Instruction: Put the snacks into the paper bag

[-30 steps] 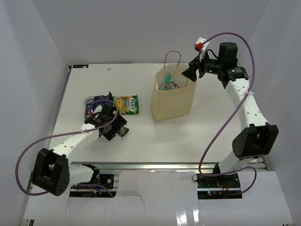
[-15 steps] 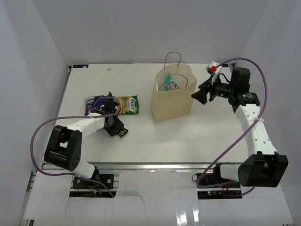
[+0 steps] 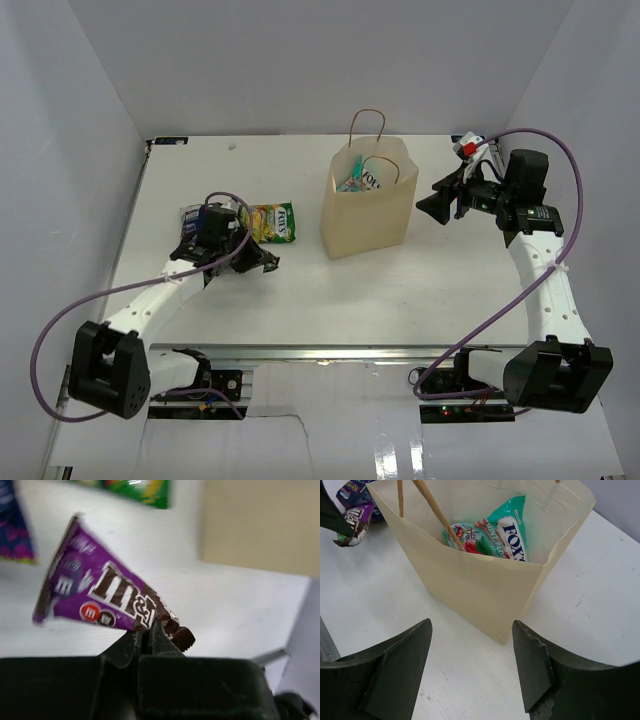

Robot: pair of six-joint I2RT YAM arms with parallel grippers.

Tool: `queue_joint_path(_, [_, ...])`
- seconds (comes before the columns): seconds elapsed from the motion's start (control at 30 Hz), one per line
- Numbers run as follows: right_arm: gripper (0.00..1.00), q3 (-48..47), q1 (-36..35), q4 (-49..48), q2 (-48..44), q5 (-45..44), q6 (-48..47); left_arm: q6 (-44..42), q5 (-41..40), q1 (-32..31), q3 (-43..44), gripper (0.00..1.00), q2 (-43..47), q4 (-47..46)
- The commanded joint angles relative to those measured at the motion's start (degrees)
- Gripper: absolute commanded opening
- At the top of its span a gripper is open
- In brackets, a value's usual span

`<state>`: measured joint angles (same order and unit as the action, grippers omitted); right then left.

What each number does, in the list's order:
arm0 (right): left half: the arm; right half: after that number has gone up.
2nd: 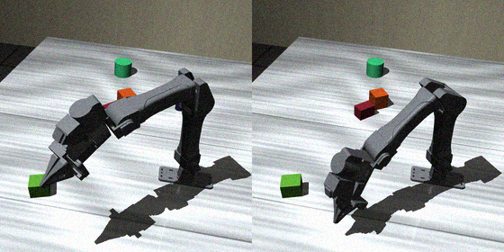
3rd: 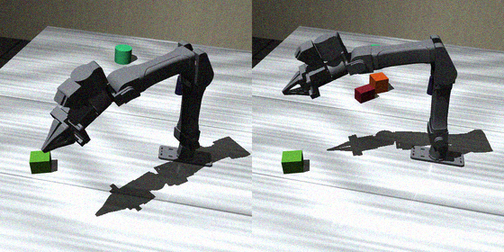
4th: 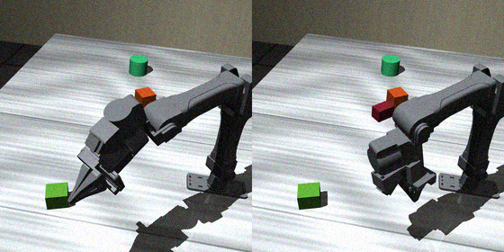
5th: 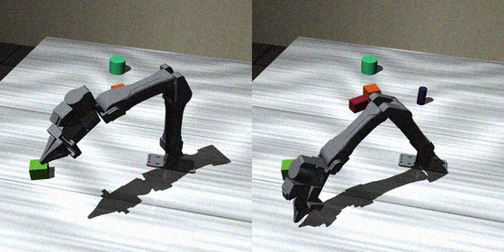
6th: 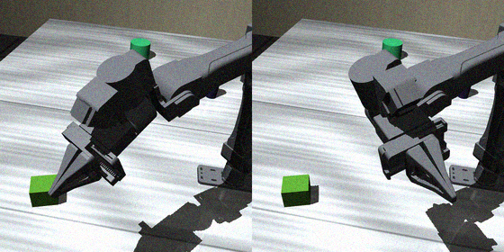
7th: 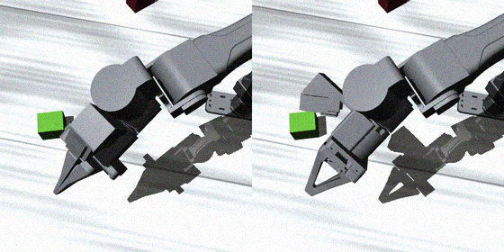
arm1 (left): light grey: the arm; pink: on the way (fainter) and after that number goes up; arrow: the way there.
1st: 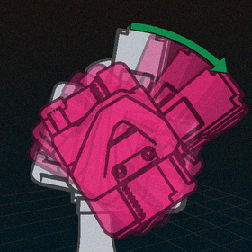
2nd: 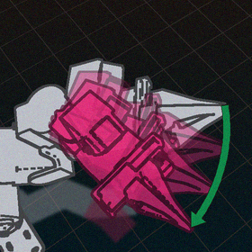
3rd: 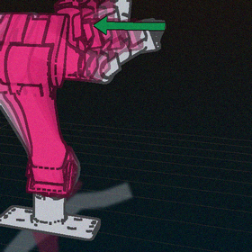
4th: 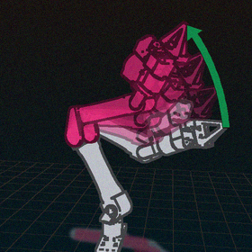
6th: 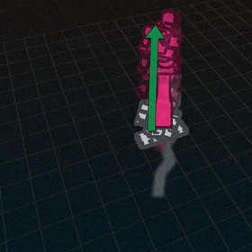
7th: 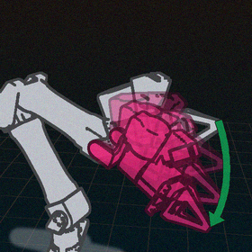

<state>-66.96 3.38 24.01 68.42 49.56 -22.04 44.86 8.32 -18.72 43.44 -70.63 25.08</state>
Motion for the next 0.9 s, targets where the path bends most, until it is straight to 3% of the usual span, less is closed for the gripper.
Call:
queue_joint_path(0.0, [0.71,-0.7,0.4,-1.1,-1.4,1.7,0.9,-8.9,13.9,-0.2,2.2,0.01,8.5,-10.2])
queue_joint_path(0.2, [0.71,0.8,0.7,-1.1,-2.0,1.4,0.6,-17.5,14.2,-0.1,18.7,0.0,6.6,-10.1])
queue_joint_path(0.47, [0.72,2.7,1.0,-1.1,-3.5,1.2,-0.4,-22.9,22.3,-1.5,45.9,0.0,-12.5,-10.4])
queue_joint_path(0.7, [0.72,4.2,1.5,-1.2,-4.0,1.2,-0.5,-28.6,22.7,-10.2,60.2,0.03,-26.6,-8.1])
queue_joint_path(0.87, [0.72,5.2,1.8,-1.0,-4.2,1.4,-0.7,-30.4,19.6,-13.1,64.1,0.1,-31.8,-6.5])
